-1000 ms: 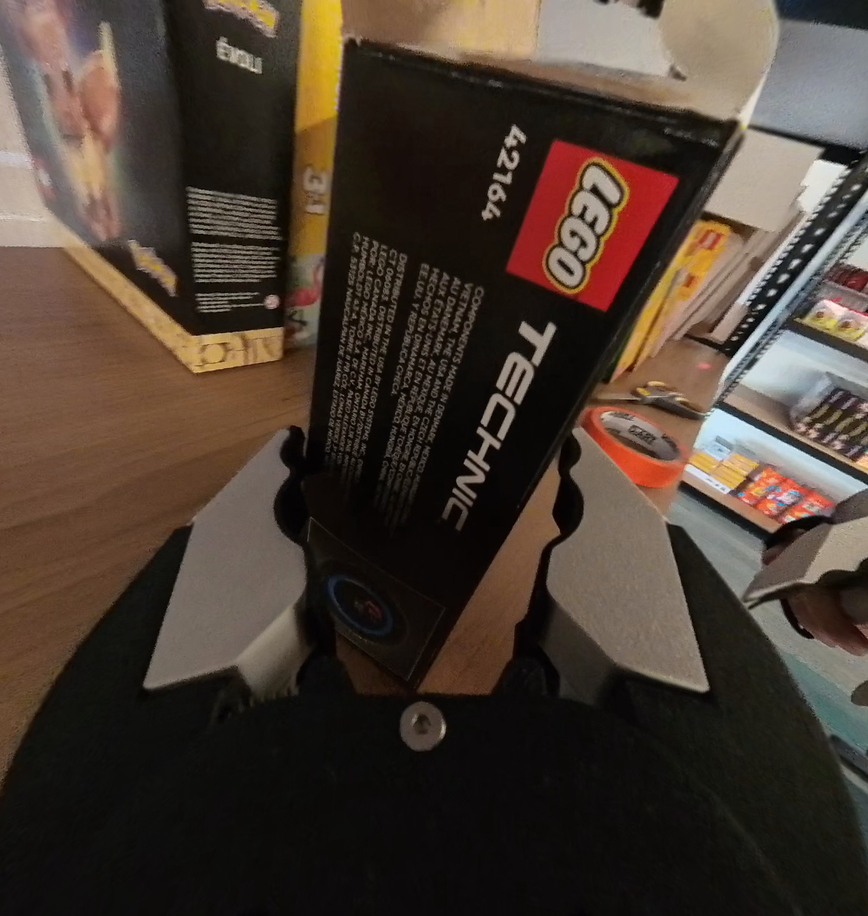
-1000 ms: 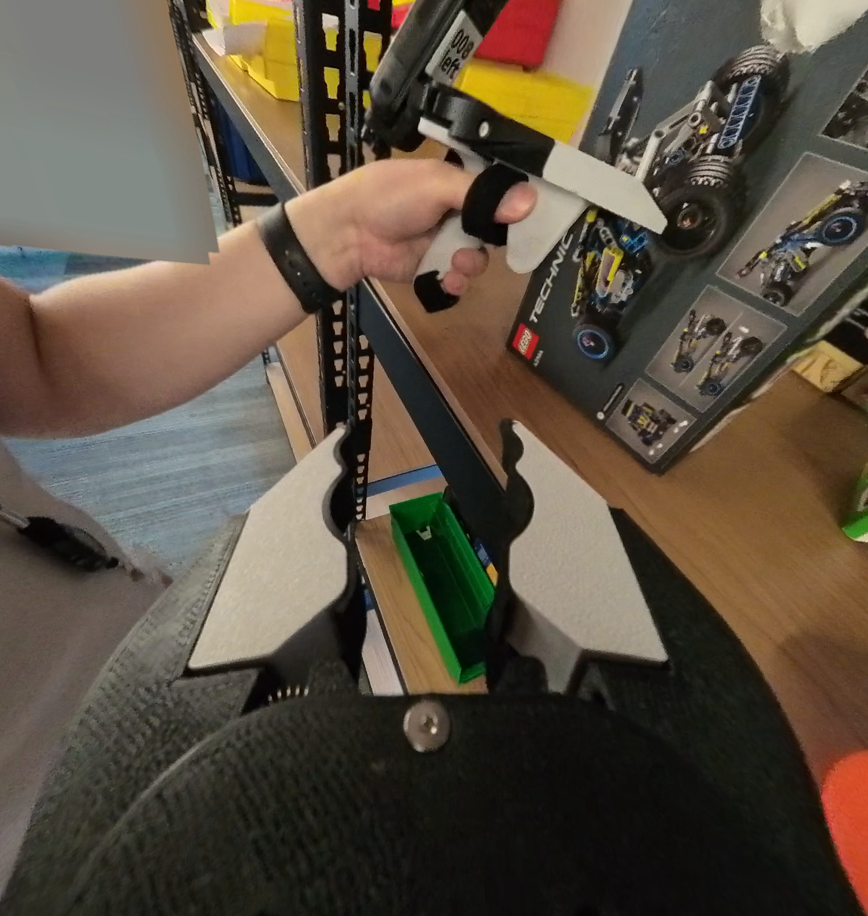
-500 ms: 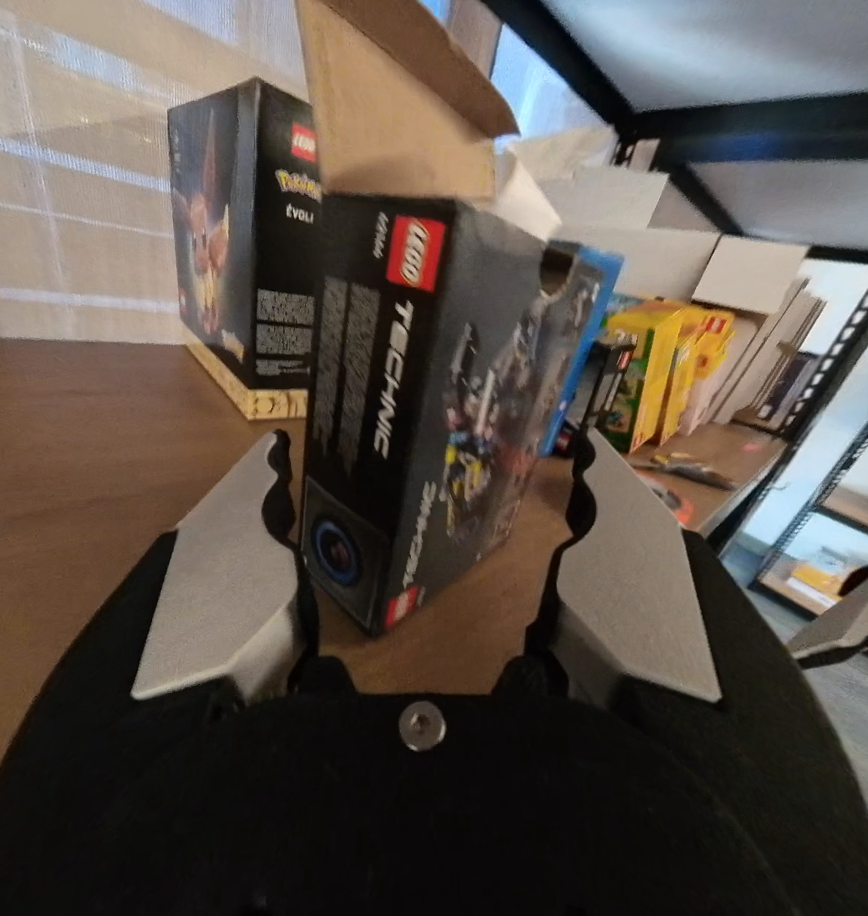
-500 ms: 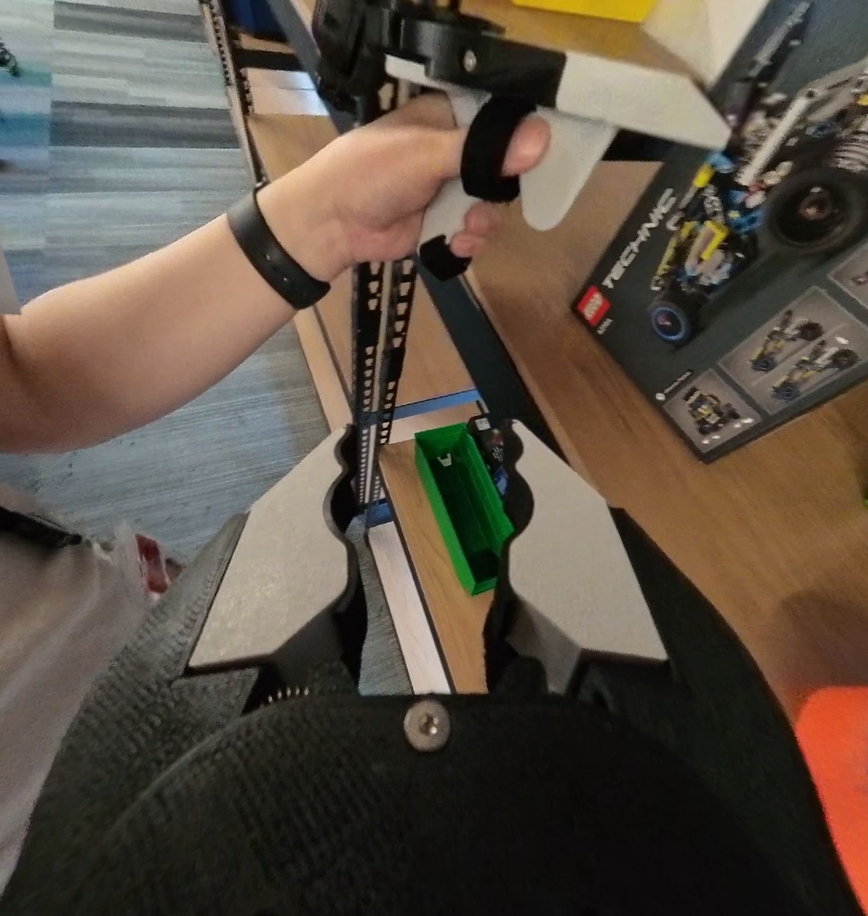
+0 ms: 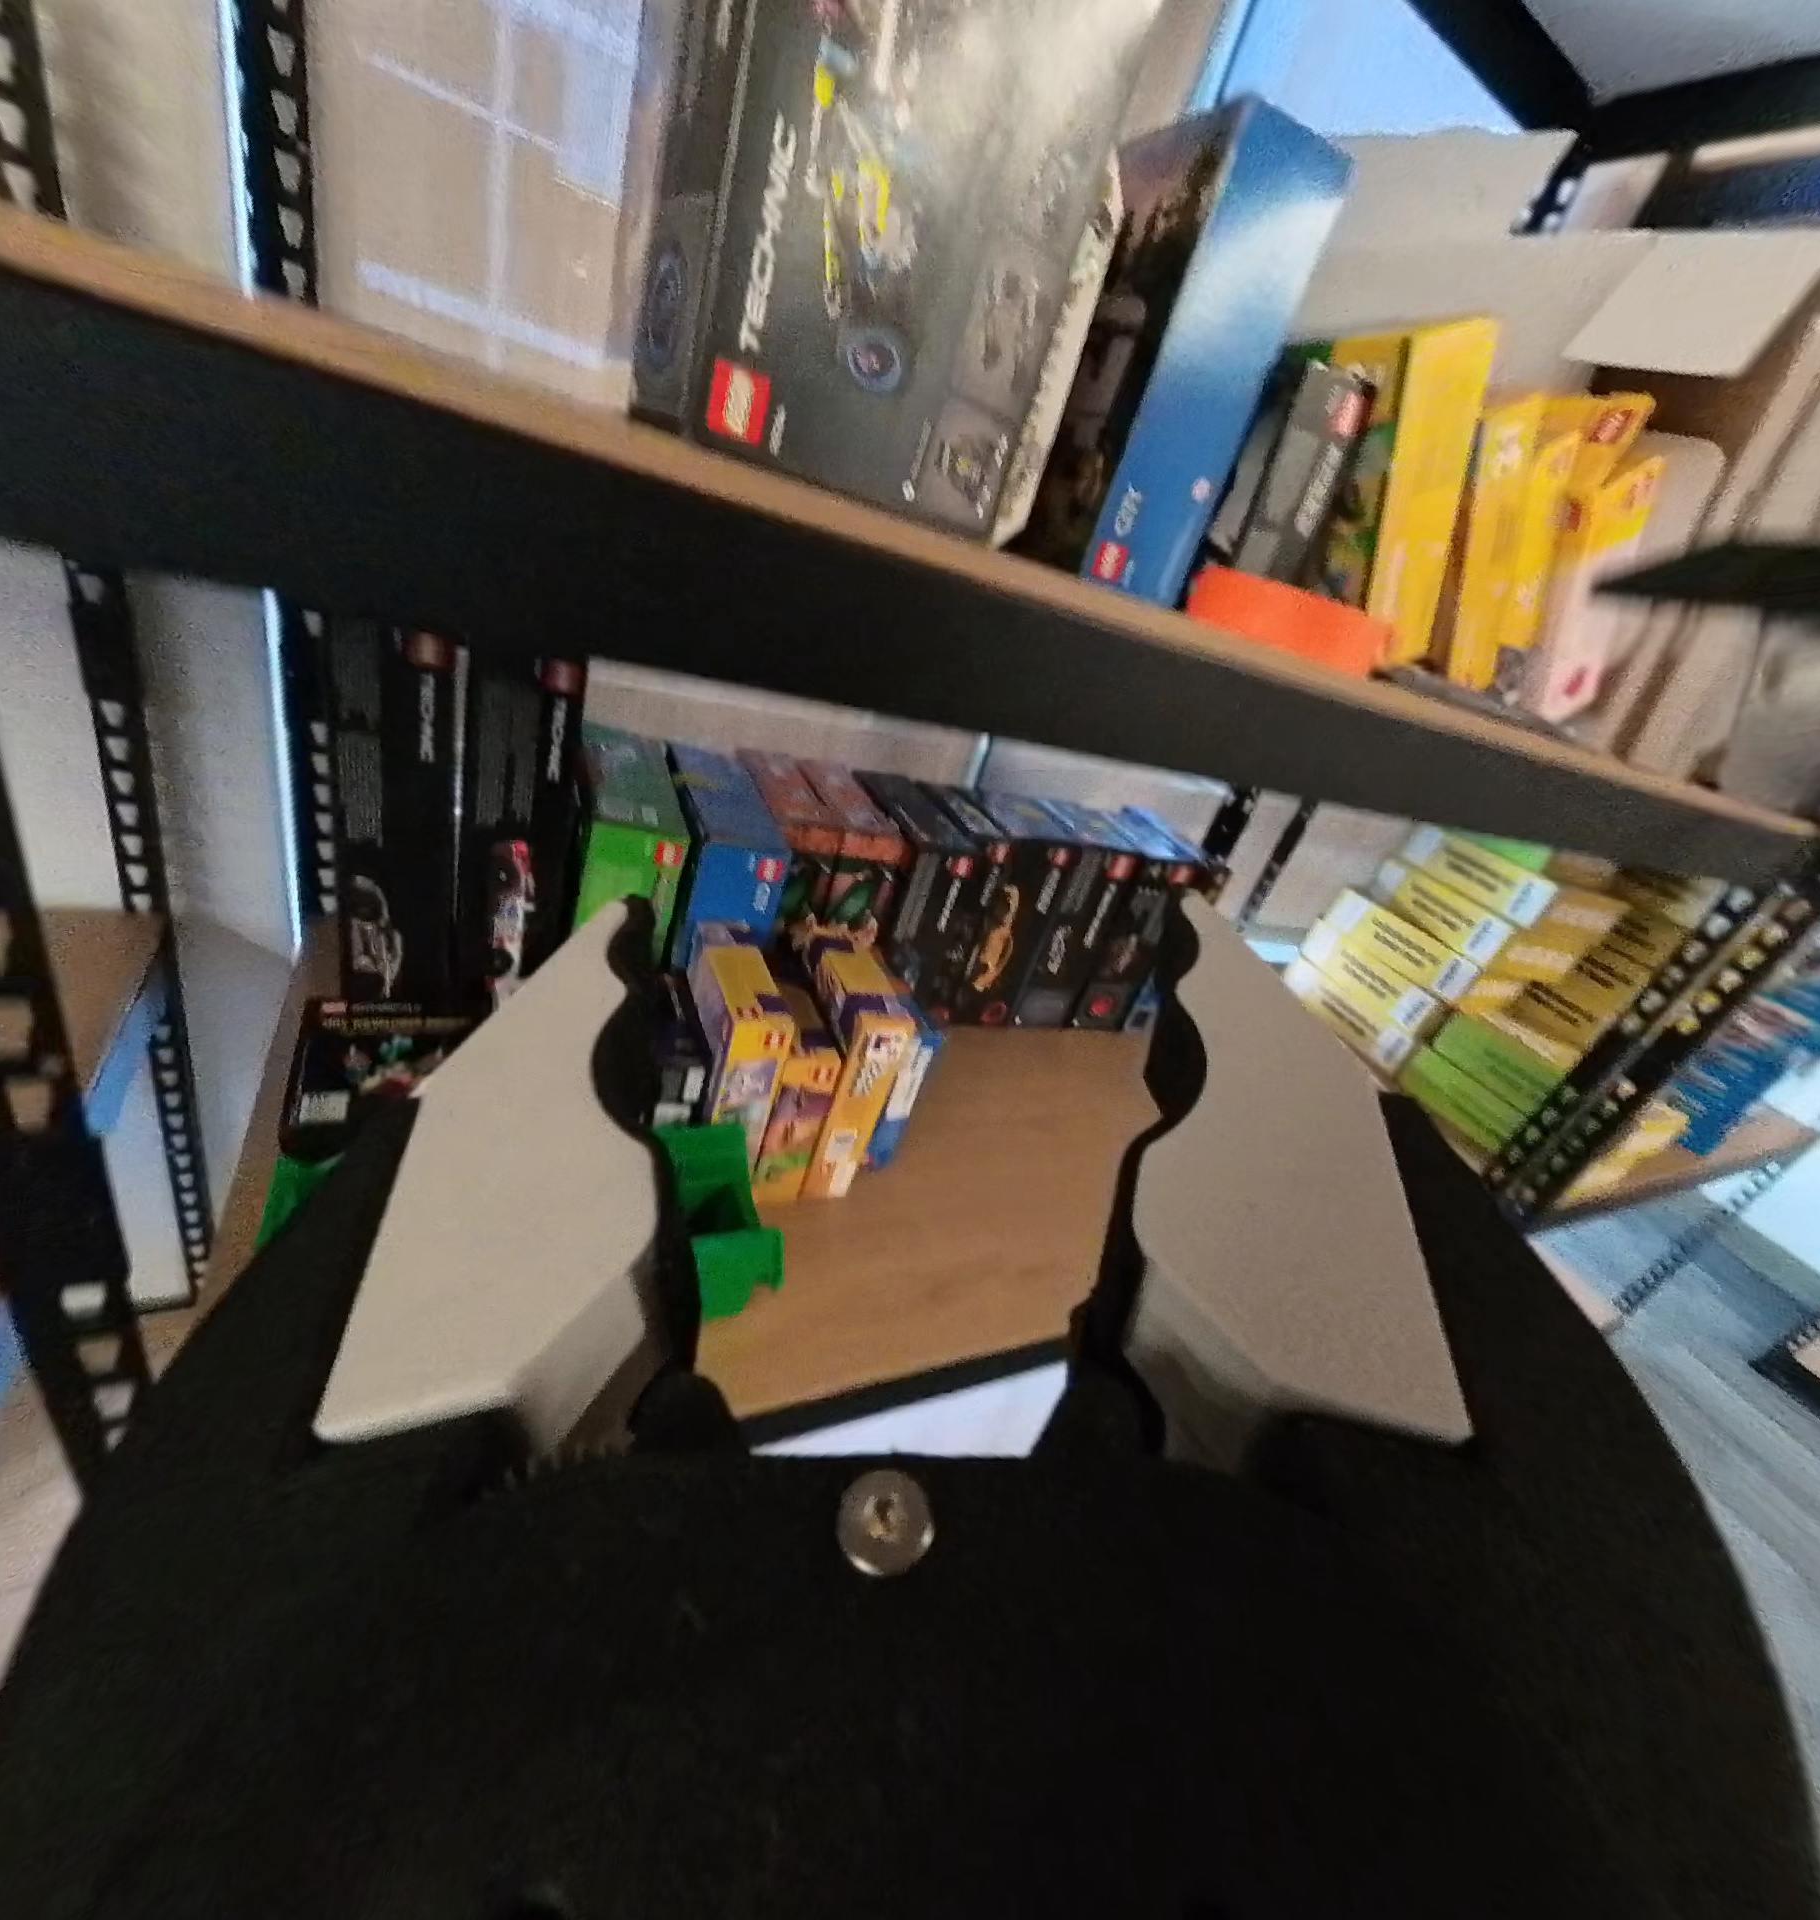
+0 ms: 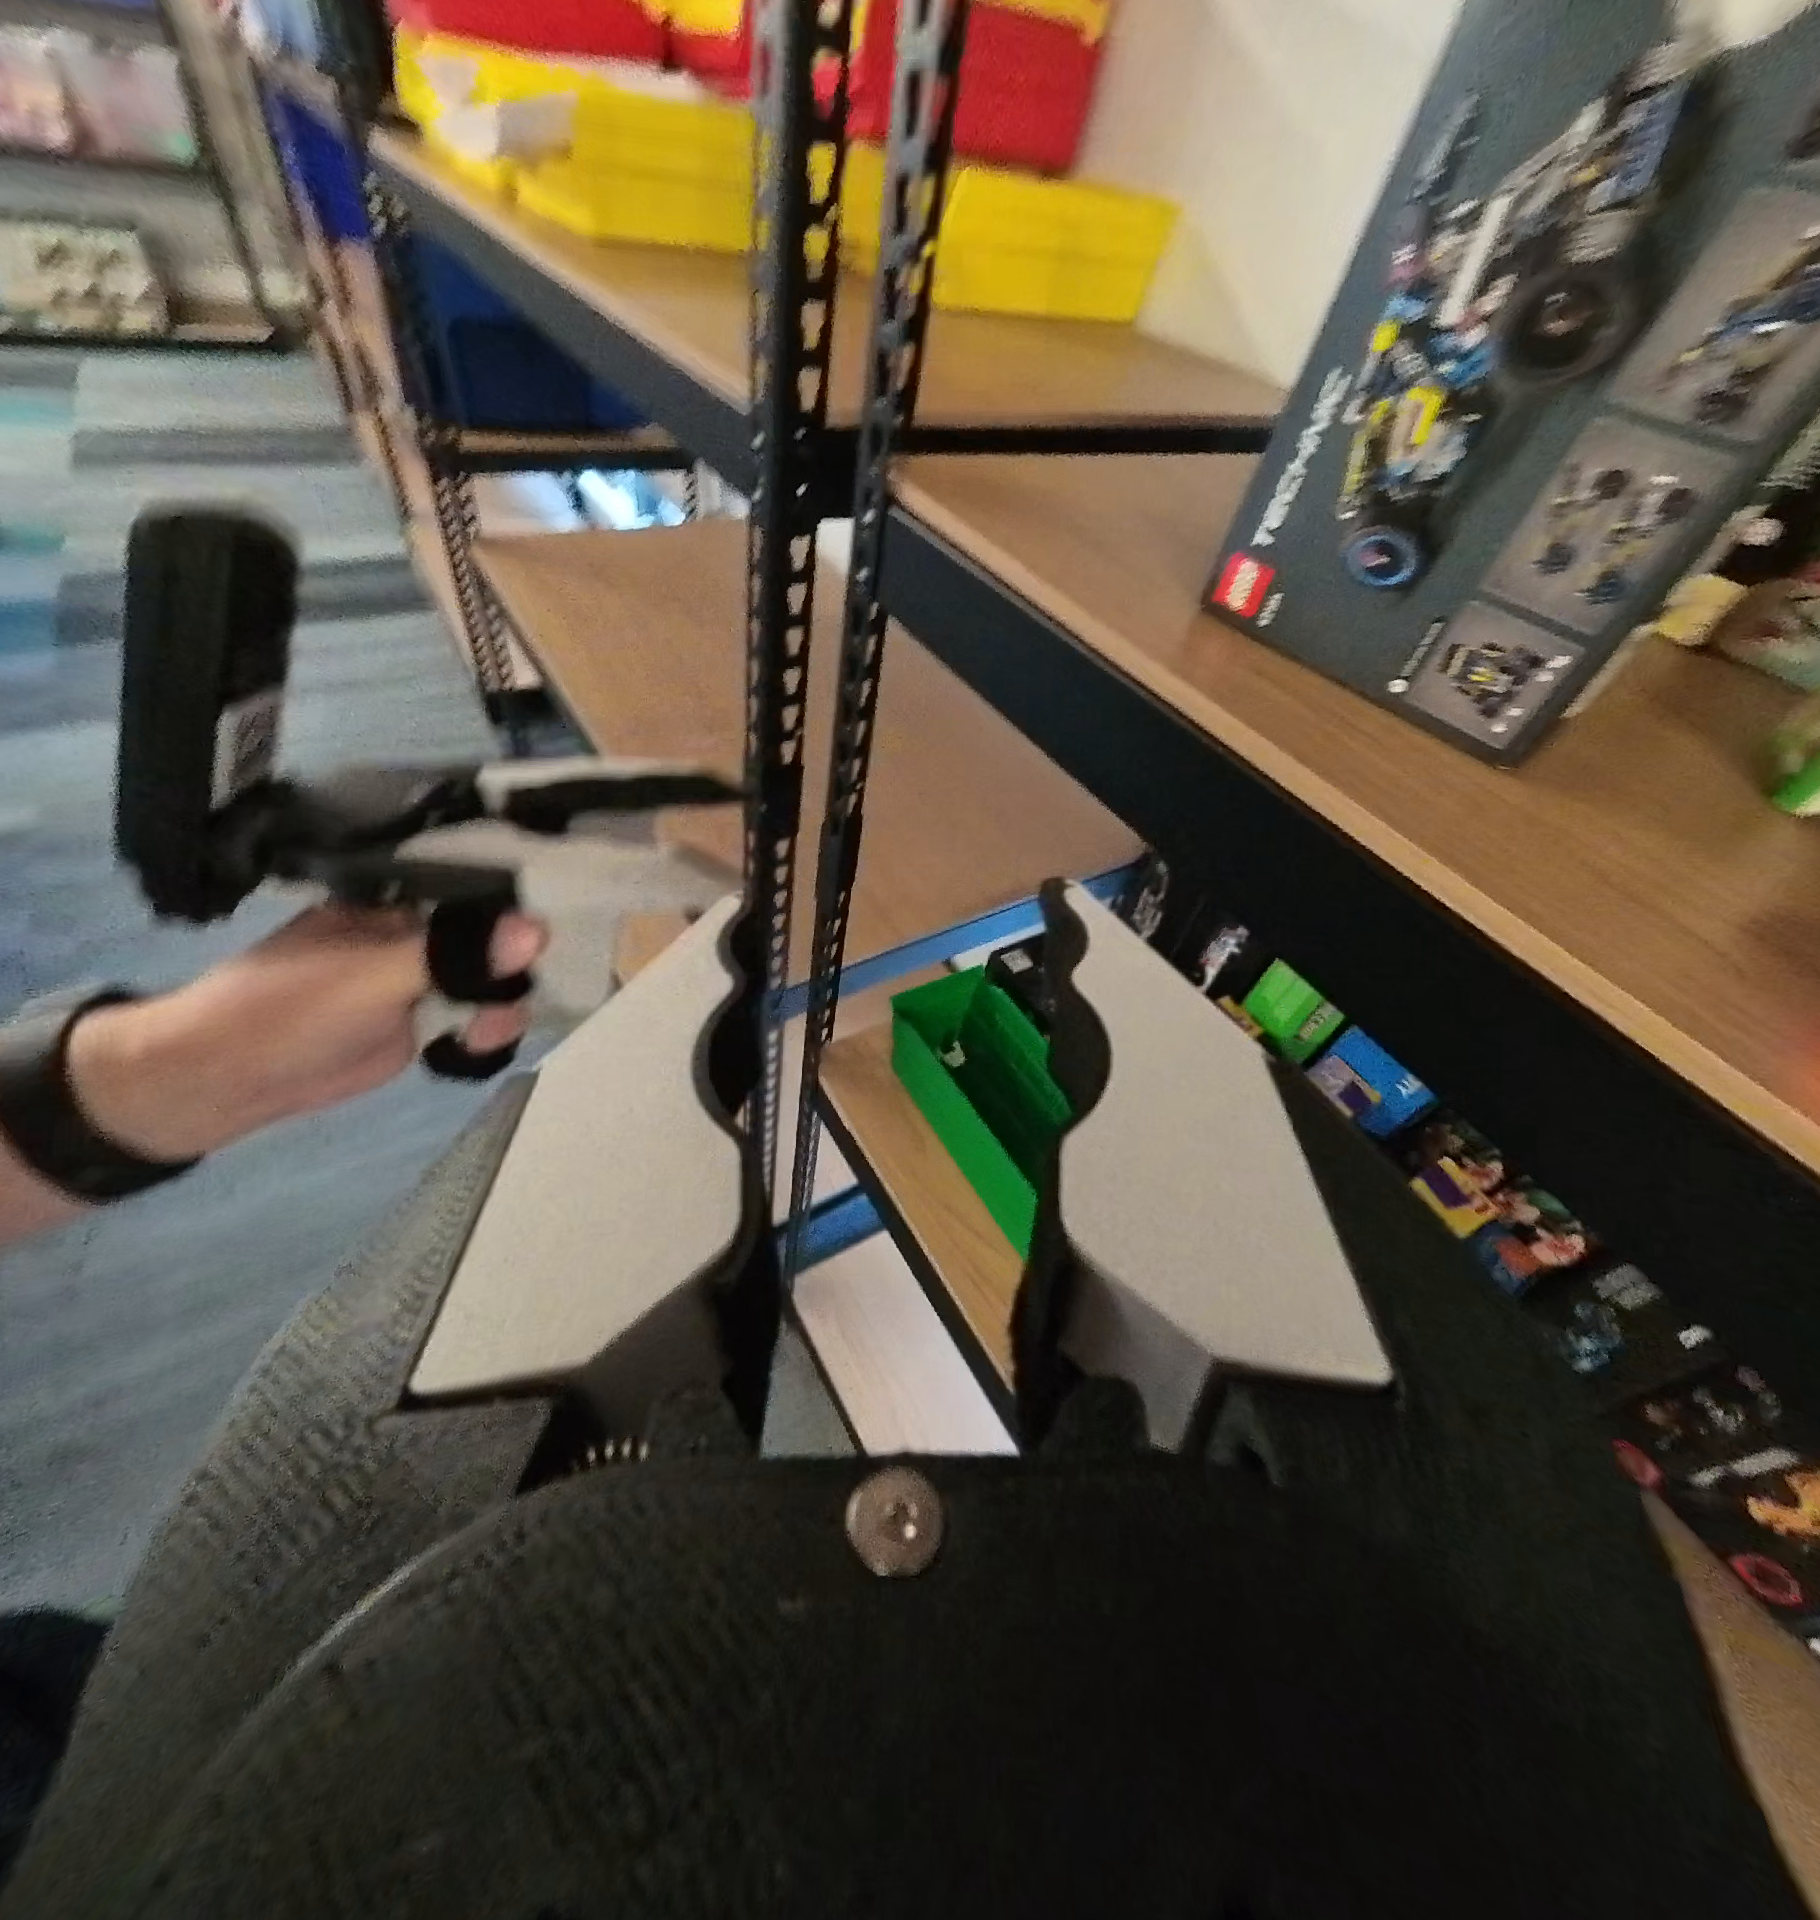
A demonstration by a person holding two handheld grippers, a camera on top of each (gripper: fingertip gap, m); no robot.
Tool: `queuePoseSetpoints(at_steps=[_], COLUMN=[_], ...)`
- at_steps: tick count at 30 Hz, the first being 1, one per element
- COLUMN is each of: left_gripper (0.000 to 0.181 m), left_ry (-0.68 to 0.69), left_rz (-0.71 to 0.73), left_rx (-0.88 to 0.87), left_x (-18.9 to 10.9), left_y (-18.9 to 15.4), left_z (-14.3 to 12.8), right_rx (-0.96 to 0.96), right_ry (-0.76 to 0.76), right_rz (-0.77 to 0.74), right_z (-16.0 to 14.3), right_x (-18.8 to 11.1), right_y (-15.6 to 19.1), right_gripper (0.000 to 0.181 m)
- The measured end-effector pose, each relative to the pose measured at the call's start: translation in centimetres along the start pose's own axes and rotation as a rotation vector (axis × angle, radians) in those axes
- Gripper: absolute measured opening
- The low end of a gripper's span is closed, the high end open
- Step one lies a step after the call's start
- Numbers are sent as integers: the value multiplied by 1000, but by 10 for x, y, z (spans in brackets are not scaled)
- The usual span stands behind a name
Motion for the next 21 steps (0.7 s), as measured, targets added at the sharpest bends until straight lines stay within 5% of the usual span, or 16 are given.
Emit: queuePoseSetpoints(at_steps=[3, 7, 11, 13, 16, 21], left_gripper=[93, 86, 79, 74, 68, 67], left_ry=[61, 162, 250, 273, 279, 156], left_rz=[-43, -80, -27, 5, -15, -235], left_rx=[55, 59, -131, -84, 31, 169], left_x=[-57, -170, -290, -328, -329, -213], left_y=[-6, 7, 26, 31, 42, 50], left_z=[-28, -46, -39, -25, 4, 76], right_rx=[68, 130, 170, 211, 252, 208], right_ry=[-78, -210, -165, -173, -153, -169], right_rz=[-173, -372, -413, -400, -392, -319], right_z=[10, 8, -4, -7, -14, 29], right_x=[-26, -60, -66, -70, -70, -34], right_y=[4, 23, 38, 43, 44, 22], right_gripper=[50, 39, 20, 11, 0, 1])
Point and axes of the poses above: each gripper's, where its closed fingertips meet, x out along the fingers, z out of its top, y = z × x across the jaws, the point moved 8 cm from there along -x, back along the fingers, and after that the axes turned 15 degrees about -z, right-handed, at the moved point
